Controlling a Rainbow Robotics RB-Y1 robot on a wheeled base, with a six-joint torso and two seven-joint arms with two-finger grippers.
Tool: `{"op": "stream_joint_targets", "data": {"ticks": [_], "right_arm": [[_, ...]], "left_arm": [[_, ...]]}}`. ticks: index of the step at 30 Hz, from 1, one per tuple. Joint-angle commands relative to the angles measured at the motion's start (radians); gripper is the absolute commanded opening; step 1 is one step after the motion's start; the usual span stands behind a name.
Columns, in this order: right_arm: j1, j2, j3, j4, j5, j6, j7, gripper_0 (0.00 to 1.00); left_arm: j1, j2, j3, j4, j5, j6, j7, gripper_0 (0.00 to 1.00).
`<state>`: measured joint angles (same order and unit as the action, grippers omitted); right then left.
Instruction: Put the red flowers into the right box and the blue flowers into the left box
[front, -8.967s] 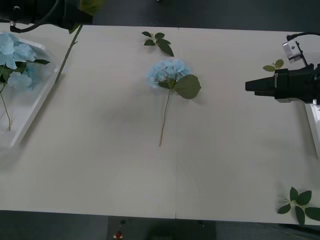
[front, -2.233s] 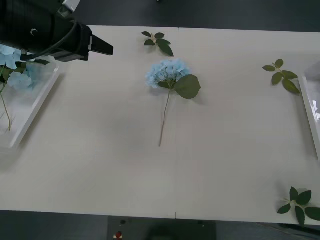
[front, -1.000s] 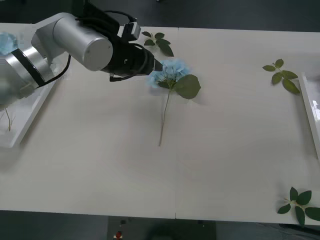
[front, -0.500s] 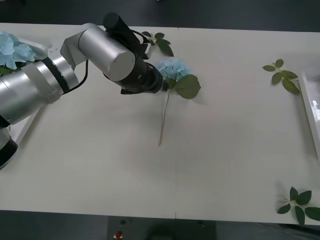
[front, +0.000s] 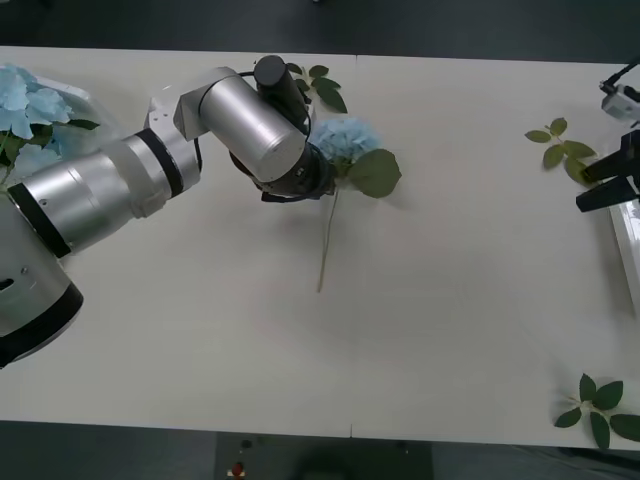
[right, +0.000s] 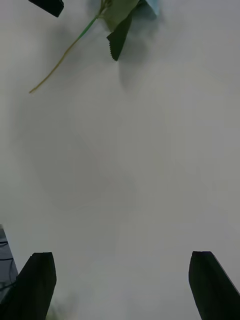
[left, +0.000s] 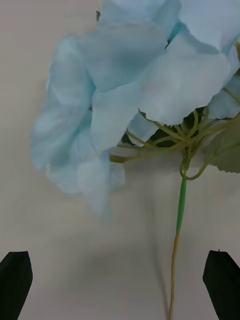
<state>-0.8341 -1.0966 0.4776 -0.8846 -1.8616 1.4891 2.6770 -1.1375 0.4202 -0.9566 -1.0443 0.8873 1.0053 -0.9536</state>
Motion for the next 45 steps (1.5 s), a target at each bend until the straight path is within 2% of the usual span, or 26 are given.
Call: {"op": "stream_joint_targets", "data": {"ticks": [1,7,11,22,31,45], "right_arm": [[0.035,0.007,-0.028,-0.077,-0.071,-0.023,0.028,0.78],[0.112,0.006,-0.028,-0.264,-0.174,-0.138,0.028,0.78],[0.181,0.0,-0.03,-0.432,-0.185,-0.254,0.028,0.78],[0.363,-0.006,-0.039,-0.705,-0.174,-0.51,0.028,0.78],[0.351,-0.028,-0.047,-0.763,-0.087,-0.584,0.028,0.78],[0.342,-0.117,-0.057,-0.801,-0.004,-0.59,0.028,0.78]], "left_arm": [[-0.054,-0.034,0.001,0.043,-0.024,-0.048,0.026,1.0],[-0.053,-0.089,-0.001,0.092,-0.067,-0.067,0.026,1.0],[-0.053,-0.127,-0.001,0.127,-0.096,-0.076,0.029,1.0],[-0.053,-0.215,-0.001,0.224,-0.188,-0.096,0.035,1.0],[-0.053,-0.248,-0.059,0.279,-0.222,-0.145,0.052,1.0],[-0.039,-0.248,-0.131,0.296,-0.28,-0.182,0.093,1.0]]}}
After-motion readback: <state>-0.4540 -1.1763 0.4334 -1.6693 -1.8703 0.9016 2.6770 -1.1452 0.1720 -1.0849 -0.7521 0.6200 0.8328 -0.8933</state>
